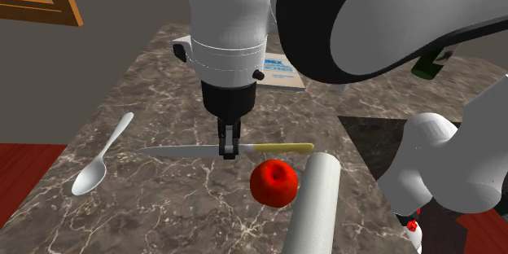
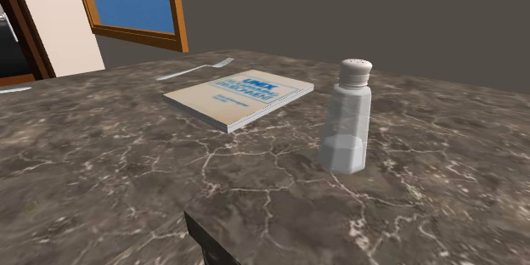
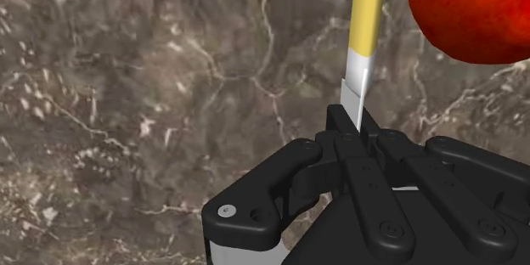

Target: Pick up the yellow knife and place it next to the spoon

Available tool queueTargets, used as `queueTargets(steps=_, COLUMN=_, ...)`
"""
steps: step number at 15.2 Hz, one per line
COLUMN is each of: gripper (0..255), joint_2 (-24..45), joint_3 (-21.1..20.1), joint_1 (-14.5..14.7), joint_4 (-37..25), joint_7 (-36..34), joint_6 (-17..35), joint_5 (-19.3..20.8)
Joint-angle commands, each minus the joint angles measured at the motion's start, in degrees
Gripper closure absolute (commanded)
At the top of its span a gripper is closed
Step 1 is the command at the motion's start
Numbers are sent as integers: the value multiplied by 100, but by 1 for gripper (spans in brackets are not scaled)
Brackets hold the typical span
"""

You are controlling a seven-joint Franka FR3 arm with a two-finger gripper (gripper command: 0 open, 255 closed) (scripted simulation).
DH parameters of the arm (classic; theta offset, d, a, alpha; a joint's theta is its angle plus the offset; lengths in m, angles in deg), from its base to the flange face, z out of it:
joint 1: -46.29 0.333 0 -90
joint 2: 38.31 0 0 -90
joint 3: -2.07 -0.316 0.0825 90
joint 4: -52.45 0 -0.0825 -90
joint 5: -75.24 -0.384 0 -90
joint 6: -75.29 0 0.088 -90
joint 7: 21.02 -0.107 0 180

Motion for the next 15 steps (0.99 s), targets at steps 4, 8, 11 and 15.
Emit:
queueTargets(steps=4, gripper=255, joint_2=0, joint_3=-2, joint_1=1, joint_4=25, joint_7=-2, joint_6=27, joint_5=-1)
queueTargets(steps=8, gripper=0, joint_2=0, joint_3=-2, joint_1=1, joint_4=24, joint_7=-2, joint_6=26, joint_5=0)
queueTargets(steps=11, gripper=0, joint_2=0, joint_3=-2, joint_1=1, joint_4=24, joint_7=-2, joint_6=26, joint_5=0)
queueTargets(steps=15, gripper=0, joint_2=0, joint_3=10, joint_1=-7, joint_4=-360, joint_7=-6, joint_6=-358, joint_5=8)
